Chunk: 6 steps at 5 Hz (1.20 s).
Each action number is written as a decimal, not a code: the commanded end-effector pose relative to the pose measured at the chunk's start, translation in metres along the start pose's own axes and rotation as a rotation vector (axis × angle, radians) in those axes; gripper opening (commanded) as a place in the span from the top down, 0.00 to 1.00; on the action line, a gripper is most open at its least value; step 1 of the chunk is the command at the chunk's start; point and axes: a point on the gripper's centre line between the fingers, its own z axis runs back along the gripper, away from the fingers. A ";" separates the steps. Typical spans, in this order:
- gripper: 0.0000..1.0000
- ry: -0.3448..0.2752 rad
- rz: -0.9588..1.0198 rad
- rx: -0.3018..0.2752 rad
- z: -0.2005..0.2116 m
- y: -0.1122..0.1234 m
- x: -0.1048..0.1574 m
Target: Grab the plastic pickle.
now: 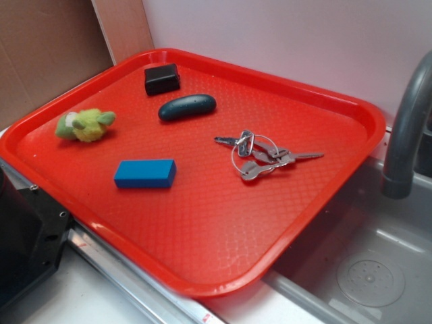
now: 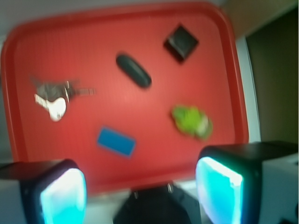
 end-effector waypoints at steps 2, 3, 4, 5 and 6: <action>0.00 -0.058 -0.621 0.077 -0.087 0.004 0.086; 0.00 -0.019 -0.692 0.090 -0.110 0.007 0.077; 0.00 0.024 -0.706 0.100 -0.130 0.010 0.063; 0.00 0.073 -0.668 0.086 -0.149 0.019 0.060; 0.00 0.093 -0.643 0.093 -0.159 0.022 0.062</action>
